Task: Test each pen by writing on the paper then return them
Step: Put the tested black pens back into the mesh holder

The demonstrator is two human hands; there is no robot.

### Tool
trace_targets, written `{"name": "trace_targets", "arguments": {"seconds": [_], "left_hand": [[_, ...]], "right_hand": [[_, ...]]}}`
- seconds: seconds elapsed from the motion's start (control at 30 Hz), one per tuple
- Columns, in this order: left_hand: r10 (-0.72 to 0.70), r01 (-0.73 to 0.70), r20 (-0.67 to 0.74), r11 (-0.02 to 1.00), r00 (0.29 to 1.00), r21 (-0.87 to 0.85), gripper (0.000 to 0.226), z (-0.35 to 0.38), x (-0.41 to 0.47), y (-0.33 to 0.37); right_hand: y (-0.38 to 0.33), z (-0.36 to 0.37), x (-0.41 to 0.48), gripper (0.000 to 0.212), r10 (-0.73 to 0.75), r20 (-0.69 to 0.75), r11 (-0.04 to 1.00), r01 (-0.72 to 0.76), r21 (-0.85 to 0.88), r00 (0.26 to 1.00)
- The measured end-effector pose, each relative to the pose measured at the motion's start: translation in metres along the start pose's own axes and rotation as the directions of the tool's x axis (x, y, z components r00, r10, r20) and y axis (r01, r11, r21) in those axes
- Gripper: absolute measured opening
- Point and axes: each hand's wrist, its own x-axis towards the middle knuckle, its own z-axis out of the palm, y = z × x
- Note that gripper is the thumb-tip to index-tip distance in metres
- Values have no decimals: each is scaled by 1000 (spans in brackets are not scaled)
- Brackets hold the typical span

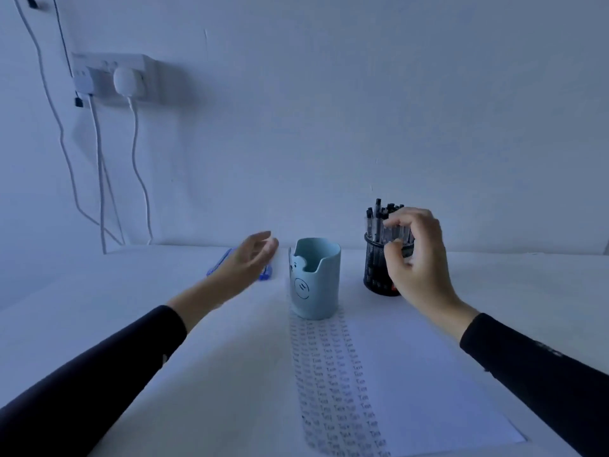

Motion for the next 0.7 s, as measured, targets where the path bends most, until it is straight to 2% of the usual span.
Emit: {"name": "trace_targets", "arguments": {"seconds": [0.07, 0.1, 0.13, 0.2, 0.23, 0.27, 0.3, 0.33, 0.37, 0.43, 0.5, 0.53, 0.63, 0.7], "left_hand": [[-95, 116, -244, 991, 965, 73, 71, -24, 19, -6], [-126, 200, -323, 957, 938, 209, 73, -34, 30, -13], [-169, 298, -359, 890, 918, 344, 81, -39, 39, -20], [-314, 461, -347, 712, 884, 530, 111, -39, 50, -26], [-404, 507, -307, 658, 862, 557, 126, -36, 54, -26], [-485, 539, -258, 633, 836, 556, 138, -30, 56, -26], [-522, 547, -224, 620, 823, 563, 144, -25, 60, -26], [-535, 550, -220, 601, 816, 580, 143, -20, 67, -30], [-510, 537, -242, 579, 825, 613, 135, -17, 73, -35], [-447, 482, -255, 524, 858, 702, 104, -13, 85, -41], [-399, 377, -164, 542, 902, 752, 54, -17, 89, -36], [-395, 342, -121, 556, 911, 757, 40, -21, 88, -33], [-363, 290, -78, 579, 928, 762, 38, -35, 82, -36], [-353, 301, -84, 619, 932, 725, 38, -46, 81, -44]], "right_hand": [[-3, -4, 4, 22, -165, -44, 962, 151, -227, 985], [-4, -5, 7, 19, -186, -49, 944, 164, -286, 981], [-4, -6, 6, 16, -194, -31, 937, 176, -301, 981], [-2, -4, -1, 15, -198, 95, 959, 213, -187, 976], [0, 0, -7, 16, -160, 190, 982, 175, -66, 969], [-1, 3, -13, 19, -75, 291, 997, 64, 47, 954], [-2, 6, -17, 24, 44, 394, 986, -102, 128, 918], [-1, 9, -21, 31, 156, 499, 940, -283, 189, 853], [1, 13, -23, 43, 226, 594, 872, -432, 230, 772], [6, 20, -24, 71, 287, 722, 756, -612, 233, 630], [9, 27, -20, 88, 308, 787, 693, -693, 199, 534], [9, 30, -18, 94, 317, 800, 678, -711, 185, 510], [7, 41, -15, 107, 324, 824, 669, -728, 149, 466], [6, 47, -13, 108, 299, 849, 688, -715, 125, 436]]}}
